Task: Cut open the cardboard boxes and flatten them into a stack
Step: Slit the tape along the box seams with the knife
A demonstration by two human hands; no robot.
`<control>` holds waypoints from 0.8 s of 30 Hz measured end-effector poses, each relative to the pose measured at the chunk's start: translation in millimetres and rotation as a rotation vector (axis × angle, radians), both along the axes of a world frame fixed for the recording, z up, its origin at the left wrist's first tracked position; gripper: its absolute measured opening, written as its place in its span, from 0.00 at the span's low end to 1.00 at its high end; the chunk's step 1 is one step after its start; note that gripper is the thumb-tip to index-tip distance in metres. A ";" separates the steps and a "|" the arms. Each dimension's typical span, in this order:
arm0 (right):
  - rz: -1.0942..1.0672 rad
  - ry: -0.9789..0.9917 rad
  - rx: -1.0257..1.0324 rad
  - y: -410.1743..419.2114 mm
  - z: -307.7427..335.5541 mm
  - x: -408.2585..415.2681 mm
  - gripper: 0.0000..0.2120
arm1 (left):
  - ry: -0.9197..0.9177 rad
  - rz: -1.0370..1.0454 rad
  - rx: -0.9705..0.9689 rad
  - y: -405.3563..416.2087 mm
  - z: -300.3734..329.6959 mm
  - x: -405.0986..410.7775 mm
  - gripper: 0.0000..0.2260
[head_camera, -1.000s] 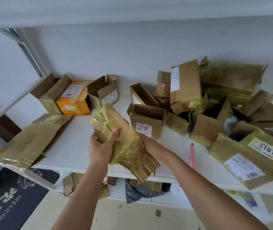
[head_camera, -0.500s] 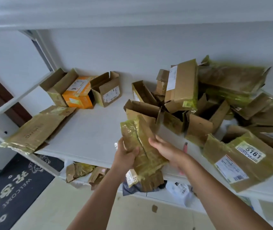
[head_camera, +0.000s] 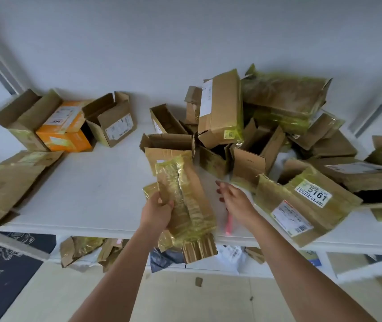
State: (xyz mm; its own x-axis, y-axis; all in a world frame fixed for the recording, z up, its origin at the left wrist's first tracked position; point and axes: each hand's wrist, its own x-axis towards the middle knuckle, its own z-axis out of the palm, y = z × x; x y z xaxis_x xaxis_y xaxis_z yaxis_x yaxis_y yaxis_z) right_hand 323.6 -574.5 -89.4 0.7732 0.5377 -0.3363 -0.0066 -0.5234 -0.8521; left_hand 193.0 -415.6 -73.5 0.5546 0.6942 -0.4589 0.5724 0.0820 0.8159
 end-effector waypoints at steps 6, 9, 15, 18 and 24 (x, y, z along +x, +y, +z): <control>0.211 -0.351 -0.524 -23.5 -48.3 11.8 0.25 | 0.005 -0.004 0.049 -0.6 -4.3 1.9 0.12; 0.338 -0.477 -0.677 -21.5 -49.0 13.7 0.33 | 0.009 -0.004 0.050 -1.4 -4.4 1.5 0.10; 0.479 -0.903 -0.767 -33.2 -48.2 11.4 0.13 | 0.017 0.015 0.083 -5.9 -3.4 2.3 0.14; 0.334 -0.928 -0.555 -41.9 -52.4 15.2 0.05 | 0.014 0.027 0.086 -10.1 -0.4 2.1 0.15; -0.097 -0.953 0.320 -24.8 16.4 4.5 0.07 | 0.023 0.021 0.116 -25.0 10.0 8.5 0.14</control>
